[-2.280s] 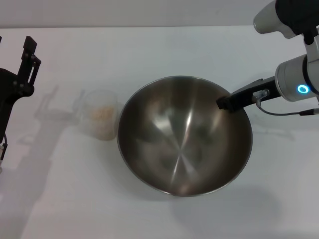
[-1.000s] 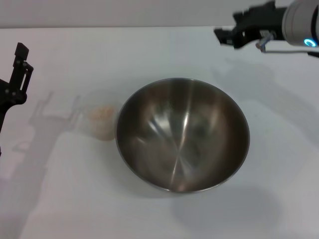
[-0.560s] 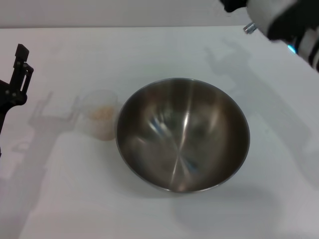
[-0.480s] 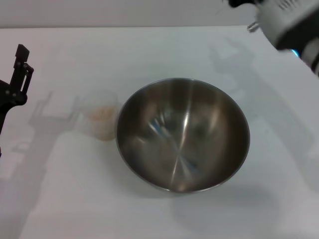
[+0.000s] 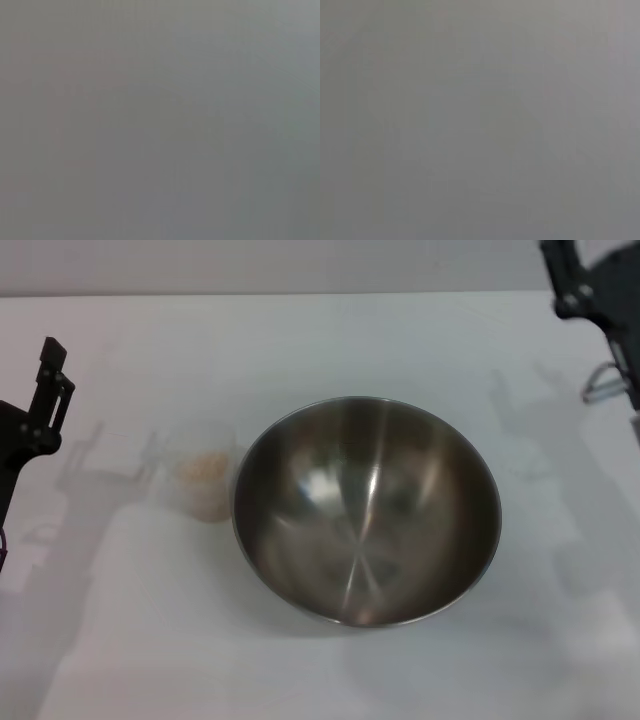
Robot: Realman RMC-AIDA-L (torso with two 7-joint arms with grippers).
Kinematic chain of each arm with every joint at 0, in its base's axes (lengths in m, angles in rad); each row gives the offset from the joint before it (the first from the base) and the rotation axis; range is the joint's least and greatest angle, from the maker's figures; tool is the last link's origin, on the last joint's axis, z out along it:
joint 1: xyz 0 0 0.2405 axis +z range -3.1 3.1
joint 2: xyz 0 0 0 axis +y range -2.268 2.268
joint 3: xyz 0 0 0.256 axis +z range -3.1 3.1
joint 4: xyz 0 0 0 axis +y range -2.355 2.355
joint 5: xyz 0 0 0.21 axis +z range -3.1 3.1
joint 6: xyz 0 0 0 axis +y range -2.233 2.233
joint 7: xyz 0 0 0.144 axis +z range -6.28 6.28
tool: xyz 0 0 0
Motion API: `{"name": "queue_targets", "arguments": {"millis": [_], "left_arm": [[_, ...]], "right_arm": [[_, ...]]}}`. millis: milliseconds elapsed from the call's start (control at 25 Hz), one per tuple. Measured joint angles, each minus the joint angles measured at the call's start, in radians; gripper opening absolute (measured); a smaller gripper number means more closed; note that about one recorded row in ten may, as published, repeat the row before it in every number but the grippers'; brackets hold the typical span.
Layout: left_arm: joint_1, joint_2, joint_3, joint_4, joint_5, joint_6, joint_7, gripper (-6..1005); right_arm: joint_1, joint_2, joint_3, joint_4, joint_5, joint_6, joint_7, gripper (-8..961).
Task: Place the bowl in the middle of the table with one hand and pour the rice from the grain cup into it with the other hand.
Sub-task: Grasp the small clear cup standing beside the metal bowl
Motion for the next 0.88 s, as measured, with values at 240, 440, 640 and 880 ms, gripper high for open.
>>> {"name": "queue_targets", "arguments": {"millis": [240,440,640,880], "left_arm": [[0.001,0.0,0.001,0.001,0.0,-0.027,0.0,617],[0.009,-0.001,0.002,0.013,0.005,-0.037,0.0,614],[0.032,-0.001,0.02,0.014,0.005,-0.042,0.0,610],[0.04,0.001,0.133,0.049,0.006,-0.062,0.0,606]], "right_arm": [[0.013,-0.005,0.003,0.173,0.044,-0.021,0.218,554],[0.021,-0.012,0.081,0.262,0.045,-0.005,0.367,561],[0.036,-0.022,0.179,0.324,0.044,0.002,0.485,598],[0.061,-0.011,0.312,0.351,0.043,0.032,0.489,697]]}}
